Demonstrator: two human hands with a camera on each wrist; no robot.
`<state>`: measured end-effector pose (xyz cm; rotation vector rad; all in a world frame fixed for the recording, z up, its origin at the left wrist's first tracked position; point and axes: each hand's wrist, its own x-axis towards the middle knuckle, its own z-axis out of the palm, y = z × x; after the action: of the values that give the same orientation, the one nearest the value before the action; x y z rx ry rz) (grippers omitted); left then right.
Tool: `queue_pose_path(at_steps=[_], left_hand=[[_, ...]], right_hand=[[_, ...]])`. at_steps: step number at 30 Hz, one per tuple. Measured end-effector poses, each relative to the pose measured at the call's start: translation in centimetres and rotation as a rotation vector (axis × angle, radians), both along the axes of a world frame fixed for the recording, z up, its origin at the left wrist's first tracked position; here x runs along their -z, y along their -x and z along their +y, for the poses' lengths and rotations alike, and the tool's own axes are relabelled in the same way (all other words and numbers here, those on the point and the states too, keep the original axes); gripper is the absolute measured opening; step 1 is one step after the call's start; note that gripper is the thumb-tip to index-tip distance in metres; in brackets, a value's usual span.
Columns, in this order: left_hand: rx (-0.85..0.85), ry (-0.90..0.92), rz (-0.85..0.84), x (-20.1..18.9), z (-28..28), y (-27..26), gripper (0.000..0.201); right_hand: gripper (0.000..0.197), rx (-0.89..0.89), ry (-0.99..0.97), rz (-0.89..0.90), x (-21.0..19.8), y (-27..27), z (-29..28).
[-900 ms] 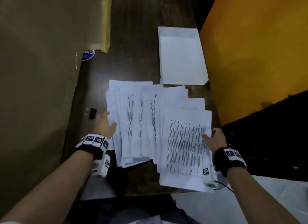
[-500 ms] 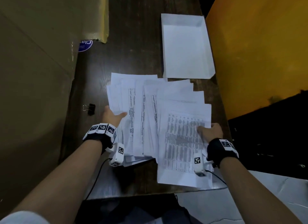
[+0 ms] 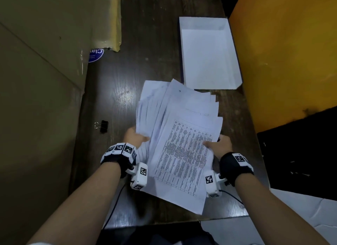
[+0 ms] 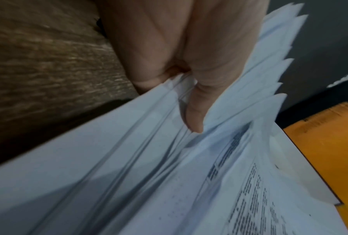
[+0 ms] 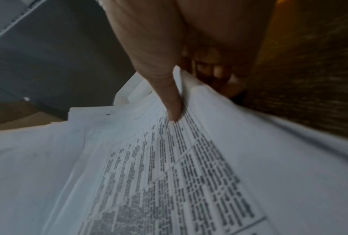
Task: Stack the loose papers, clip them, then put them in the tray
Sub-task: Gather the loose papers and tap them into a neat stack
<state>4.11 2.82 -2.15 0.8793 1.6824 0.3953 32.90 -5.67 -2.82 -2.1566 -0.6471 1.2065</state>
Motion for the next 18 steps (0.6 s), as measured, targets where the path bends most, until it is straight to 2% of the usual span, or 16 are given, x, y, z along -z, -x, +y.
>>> queue_pose_path(at_steps=[3,6,7,8,11,12,15,18], left_hand=[[-0.068,0.055,-0.068,0.5,0.8,0.8,0.039],[-0.133,0.096,-0.203,0.4,2.1,0.8,0.016],[-0.12,0.1,-0.238,0.2,2.4,0.5,0.014],[-0.075,0.102,-0.247,0.1,2.7,0.0,0.024],[0.077,0.09,-0.209,0.4,3.2,-1.3,0.083],[0.115,0.086,-0.18,0.6,3.4,-1.6,0.091],[0.243,0.109,-0.054,1.5,3.6,-1.6,0.081],[0.331,0.175,-0.051,2.3,3.4,-0.6,0.053]], right_hand=[[0.013,0.085,-0.067,0.07,-0.1,-0.2,0.0],[0.016,0.149,-0.111,0.132,0.4,-0.4,0.4],[0.02,0.147,-0.128,0.159,0.3,-0.2,0.6],[0.026,0.13,-0.146,0.192,0.1,0.1,0.9],[0.043,0.058,-0.173,0.284,-0.2,1.3,2.6],[0.047,0.034,-0.169,0.289,-0.1,1.6,3.1],[0.063,-0.001,-0.134,0.347,0.2,2.2,4.3],[0.044,-0.023,-0.067,0.407,0.3,1.7,4.2]])
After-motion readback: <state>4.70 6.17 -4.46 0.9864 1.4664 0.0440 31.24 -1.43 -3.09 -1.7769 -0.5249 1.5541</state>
